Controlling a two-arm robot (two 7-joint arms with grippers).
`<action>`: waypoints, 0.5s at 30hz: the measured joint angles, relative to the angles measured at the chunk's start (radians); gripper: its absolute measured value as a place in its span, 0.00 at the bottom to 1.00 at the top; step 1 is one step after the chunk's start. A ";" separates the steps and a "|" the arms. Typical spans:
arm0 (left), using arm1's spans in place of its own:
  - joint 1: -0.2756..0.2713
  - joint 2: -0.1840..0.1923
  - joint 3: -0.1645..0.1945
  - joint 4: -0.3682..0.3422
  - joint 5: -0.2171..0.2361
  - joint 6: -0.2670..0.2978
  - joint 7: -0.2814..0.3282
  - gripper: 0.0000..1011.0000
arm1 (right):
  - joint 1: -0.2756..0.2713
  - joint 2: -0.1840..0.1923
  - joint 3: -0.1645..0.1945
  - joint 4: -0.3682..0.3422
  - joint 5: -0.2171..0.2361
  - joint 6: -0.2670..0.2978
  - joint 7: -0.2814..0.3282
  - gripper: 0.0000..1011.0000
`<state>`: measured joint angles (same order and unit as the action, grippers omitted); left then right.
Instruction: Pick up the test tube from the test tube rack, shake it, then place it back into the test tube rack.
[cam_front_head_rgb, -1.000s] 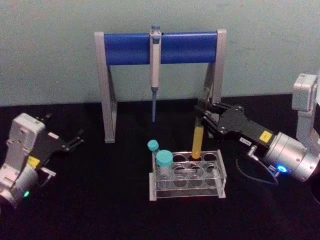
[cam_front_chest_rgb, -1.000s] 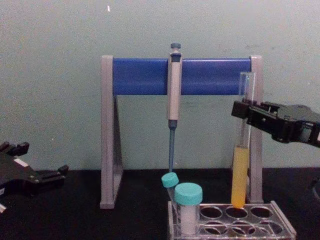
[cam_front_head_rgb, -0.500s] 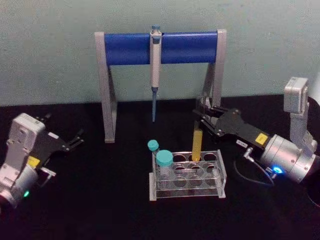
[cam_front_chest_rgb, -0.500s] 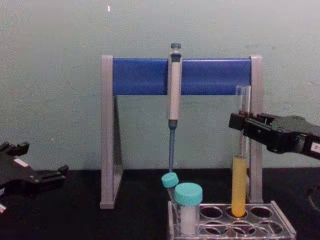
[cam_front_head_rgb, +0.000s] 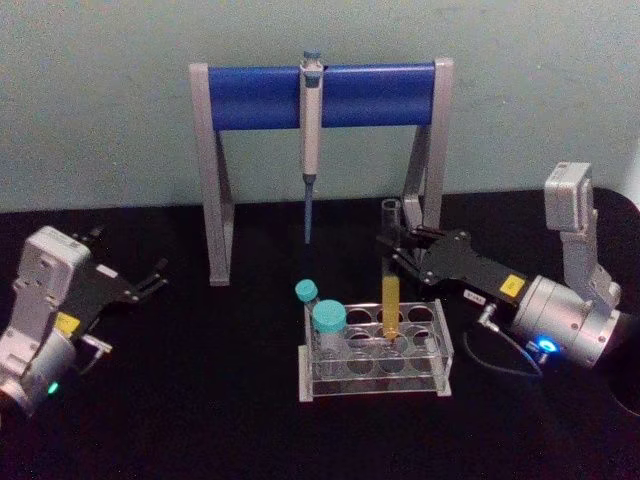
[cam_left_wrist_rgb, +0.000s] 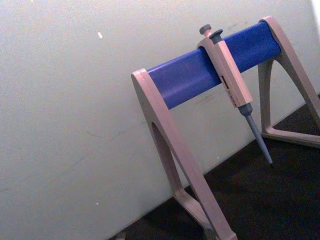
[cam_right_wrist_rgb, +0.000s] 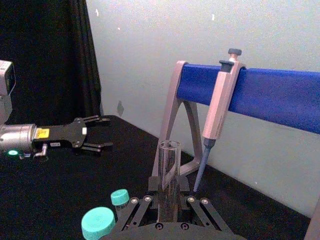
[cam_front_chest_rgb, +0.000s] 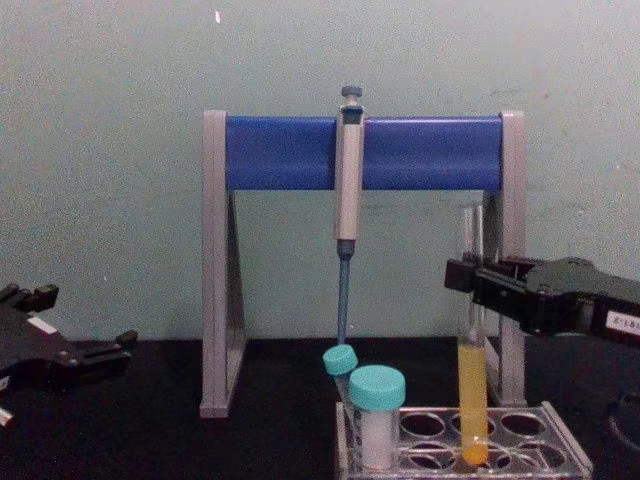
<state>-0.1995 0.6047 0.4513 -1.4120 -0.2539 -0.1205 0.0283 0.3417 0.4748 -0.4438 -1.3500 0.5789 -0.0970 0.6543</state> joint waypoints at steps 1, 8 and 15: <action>0.000 0.000 0.000 0.000 0.000 0.000 0.000 0.99 | 0.003 -0.001 -0.003 0.004 -0.002 0.003 0.000 0.23; 0.000 0.000 0.000 0.000 0.000 0.000 0.000 0.99 | 0.012 -0.008 -0.009 0.025 -0.007 0.006 0.006 0.23; 0.000 0.000 0.000 0.000 0.000 0.000 0.000 0.99 | 0.018 -0.013 -0.014 0.043 -0.009 0.010 0.009 0.23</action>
<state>-0.1995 0.6047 0.4514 -1.4120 -0.2539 -0.1205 0.0283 0.3598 0.4618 -0.4576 -1.3075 0.5703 -0.0866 0.6628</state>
